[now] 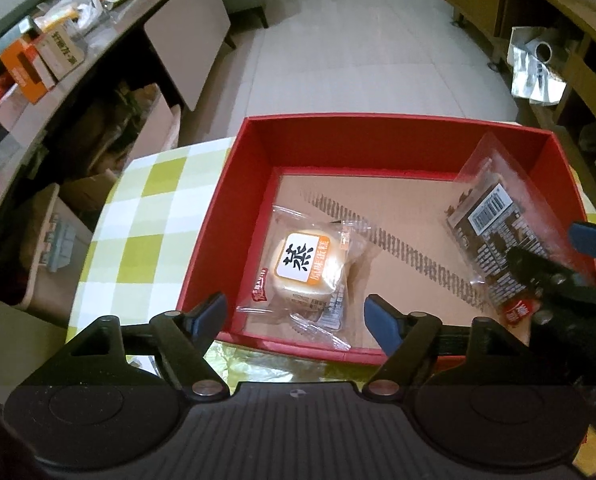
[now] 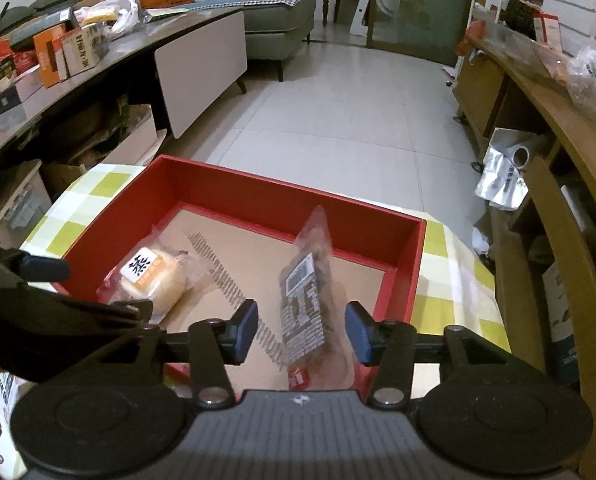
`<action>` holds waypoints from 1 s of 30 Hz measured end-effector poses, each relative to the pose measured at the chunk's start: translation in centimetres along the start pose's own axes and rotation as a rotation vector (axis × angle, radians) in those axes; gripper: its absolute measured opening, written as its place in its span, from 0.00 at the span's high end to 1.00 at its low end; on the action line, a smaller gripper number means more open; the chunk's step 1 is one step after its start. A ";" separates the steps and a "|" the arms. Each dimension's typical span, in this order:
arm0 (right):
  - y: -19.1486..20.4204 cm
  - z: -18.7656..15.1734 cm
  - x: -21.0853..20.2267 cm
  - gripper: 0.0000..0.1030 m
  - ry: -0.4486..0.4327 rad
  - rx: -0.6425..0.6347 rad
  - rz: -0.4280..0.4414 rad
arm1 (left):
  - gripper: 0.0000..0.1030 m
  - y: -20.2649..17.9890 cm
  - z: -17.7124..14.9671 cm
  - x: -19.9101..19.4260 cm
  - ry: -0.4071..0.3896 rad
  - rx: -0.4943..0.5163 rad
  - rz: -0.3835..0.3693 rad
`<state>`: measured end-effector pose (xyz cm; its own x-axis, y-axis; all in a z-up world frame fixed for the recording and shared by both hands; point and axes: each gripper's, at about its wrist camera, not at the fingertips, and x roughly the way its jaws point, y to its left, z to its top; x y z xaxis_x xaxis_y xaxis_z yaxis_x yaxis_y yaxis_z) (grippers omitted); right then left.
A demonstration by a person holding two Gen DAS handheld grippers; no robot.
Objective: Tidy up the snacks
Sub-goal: 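Release the bun pack into the box while the right tool releases the jerky pack, then move the left tool to the red sauce sachet while the right tool approaches the white pouch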
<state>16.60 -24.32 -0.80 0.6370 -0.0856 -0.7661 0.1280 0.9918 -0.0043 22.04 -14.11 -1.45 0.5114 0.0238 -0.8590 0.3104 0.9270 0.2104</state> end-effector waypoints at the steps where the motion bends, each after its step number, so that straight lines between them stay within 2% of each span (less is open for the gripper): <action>1: 0.1 -0.1 -0.1 0.44 -0.002 -0.004 0.001 | 0.21 0.0 -0.1 -0.2 -0.003 -0.001 0.000; 12: -0.6 0.0 -0.4 0.43 -0.020 0.019 0.000 | 0.19 0.5 -0.5 -1.1 -0.029 -0.005 0.009; 30: 0.5 -1.1 -2.9 0.42 -0.029 -0.014 0.018 | 0.18 1.2 -1.7 -3.0 -0.057 -0.004 0.006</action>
<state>13.98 -23.45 0.69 0.6606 -0.0707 -0.7474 0.1064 0.9943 0.0000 19.48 -12.40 0.61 0.5579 0.0078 -0.8299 0.3039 0.9286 0.2130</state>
